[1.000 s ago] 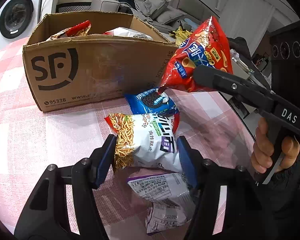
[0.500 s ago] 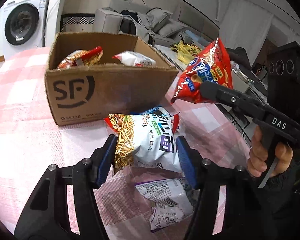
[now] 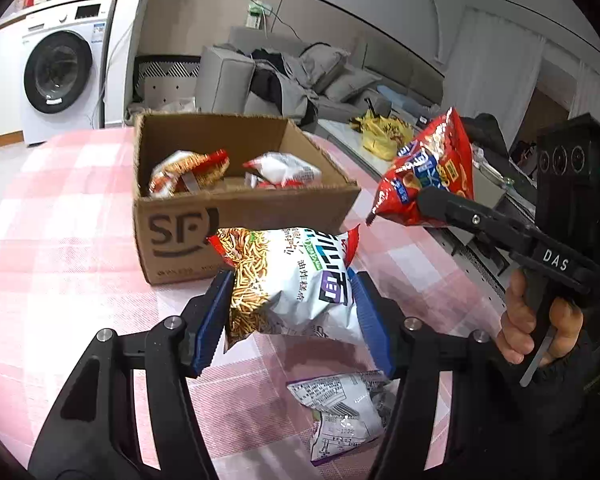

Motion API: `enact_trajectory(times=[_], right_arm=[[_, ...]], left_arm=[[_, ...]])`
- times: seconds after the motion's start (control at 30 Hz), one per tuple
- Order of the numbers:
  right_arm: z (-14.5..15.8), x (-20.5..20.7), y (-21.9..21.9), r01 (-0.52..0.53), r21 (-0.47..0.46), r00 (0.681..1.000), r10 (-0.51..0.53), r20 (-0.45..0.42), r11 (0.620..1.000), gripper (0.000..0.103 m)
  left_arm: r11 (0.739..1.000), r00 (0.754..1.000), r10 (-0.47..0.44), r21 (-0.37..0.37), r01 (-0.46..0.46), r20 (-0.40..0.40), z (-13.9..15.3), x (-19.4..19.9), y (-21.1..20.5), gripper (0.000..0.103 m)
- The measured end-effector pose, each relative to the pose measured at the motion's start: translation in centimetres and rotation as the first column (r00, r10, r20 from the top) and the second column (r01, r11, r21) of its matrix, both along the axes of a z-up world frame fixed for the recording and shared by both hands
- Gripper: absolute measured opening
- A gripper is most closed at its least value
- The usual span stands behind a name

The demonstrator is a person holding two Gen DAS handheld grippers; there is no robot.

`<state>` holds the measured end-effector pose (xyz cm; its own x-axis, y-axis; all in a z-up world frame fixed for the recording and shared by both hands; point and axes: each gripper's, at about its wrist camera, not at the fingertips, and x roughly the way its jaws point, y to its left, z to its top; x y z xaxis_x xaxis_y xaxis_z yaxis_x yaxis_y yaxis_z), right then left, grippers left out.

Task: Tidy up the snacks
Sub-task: 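Carry noodle-snack bag in left tool while right tool carries red chip bag into box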

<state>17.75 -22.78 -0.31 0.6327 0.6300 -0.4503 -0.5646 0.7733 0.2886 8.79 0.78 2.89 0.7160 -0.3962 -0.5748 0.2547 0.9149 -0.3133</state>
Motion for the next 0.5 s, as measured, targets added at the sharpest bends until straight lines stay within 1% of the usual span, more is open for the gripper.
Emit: enact_trajectory(times=[0.2,0.5], right_arm=[[0.9,0.2,-0.1,0.022,0.009,1.000,-0.022,0.013,1.000,0.038],[2.1,1.0,0.1,0.050,0.019,0.998,-0.051,0.032,0.999,0.038]], left_arm=[[0.999,0.999,0.040,-0.002,-0.039,0.034,1.7,-0.5,1.3,0.058],[0.996,0.993,0.079,0.036,-0.082,0.087,4.8,-0.4,2.2,0.058]])
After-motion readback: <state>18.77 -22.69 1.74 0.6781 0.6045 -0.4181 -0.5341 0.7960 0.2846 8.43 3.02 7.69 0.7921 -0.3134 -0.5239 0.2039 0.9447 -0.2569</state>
